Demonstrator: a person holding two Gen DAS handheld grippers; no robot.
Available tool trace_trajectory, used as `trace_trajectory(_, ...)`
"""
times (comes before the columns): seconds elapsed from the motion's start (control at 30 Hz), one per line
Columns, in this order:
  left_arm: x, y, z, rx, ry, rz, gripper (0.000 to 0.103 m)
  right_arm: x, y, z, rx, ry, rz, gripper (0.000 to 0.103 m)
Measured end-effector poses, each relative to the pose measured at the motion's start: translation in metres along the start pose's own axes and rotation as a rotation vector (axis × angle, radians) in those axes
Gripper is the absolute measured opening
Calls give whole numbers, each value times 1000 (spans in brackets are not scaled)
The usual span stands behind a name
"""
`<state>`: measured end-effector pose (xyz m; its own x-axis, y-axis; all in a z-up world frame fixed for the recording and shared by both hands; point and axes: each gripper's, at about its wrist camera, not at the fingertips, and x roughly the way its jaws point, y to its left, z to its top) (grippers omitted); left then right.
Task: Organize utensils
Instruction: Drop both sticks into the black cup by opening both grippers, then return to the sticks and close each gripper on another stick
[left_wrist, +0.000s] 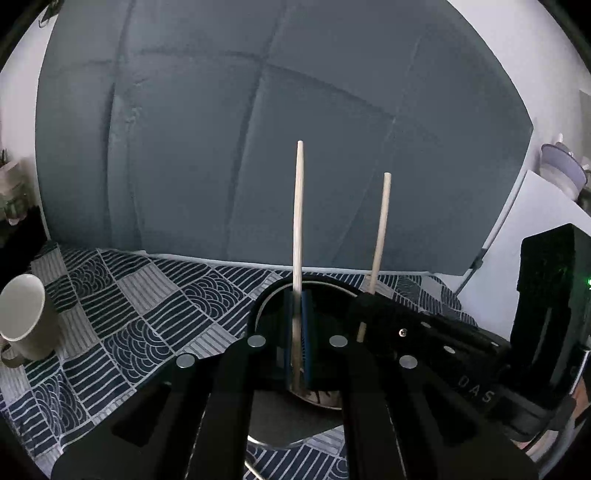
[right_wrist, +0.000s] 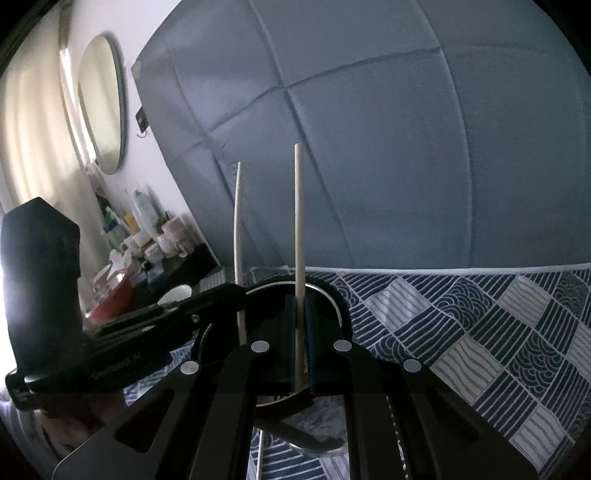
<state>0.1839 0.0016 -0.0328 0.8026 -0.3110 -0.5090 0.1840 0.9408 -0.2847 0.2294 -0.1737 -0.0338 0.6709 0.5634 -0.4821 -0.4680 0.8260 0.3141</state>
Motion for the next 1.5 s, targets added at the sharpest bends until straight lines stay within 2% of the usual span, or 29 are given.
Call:
trace_trajectory(0.17, -8, 1, 3, 4, -24, 5, 7, -5, 2, 3, -19, -21, -37, 9)
trace_trajectory(0.3, -11, 5, 6, -6, -29, 10, 16, -8, 4, 8, -36, -30, -73, 11)
trace_trajectory(0.37, -13, 7, 8, -8, -32, 12, 19, -12, 4, 11, -34, -46, -91, 28)
trace_trajectory(0.4, -14, 8, 10, -9, -33, 16, 22, -14, 3, 13, -34, -51, -97, 32)
trace_trajectory(0.53, -18, 14, 17, -27, -27, 14, 38, -19, 3, 22, -37, -62, -125, 39)
trace_trajectory(0.57, -19, 16, 18, -32, -26, 14, 40, -21, 3, 24, -33, -66, -132, 43)
trace_trajectory(0.63, -20, 19, 21, -32, -17, 28, 57, -25, 2, 29, -24, -72, -144, 50)
trace_trajectory(0.67, -21, 18, 22, -29, -19, 33, 58, -27, 2, 30, -23, -74, -152, 55)
trace_trajectory(0.7, -23, 18, 23, -24, -23, 46, 64, -29, 2, 31, -22, -74, -162, 58)
trace_trajectory(0.73, -23, 19, 23, -21, -19, 62, 74, -30, 1, 32, -20, -71, -172, 64)
trace_trajectory(0.87, -23, 26, 20, -43, 9, 93, 88, -37, -3, 34, -10, -62, -206, 78)
trace_trajectory(1.03, -22, 40, 3, -54, 77, 134, 93, -42, -11, 29, 11, -41, -248, 83)
trace_trajectory(1.37, -20, 57, -49, -72, 217, 208, 95, -43, -36, -4, 87, 25, -330, 85)
trace_trajectory(1.5, -14, 60, -72, -86, 285, 212, 95, -42, -46, -21, 104, 64, -362, 85)
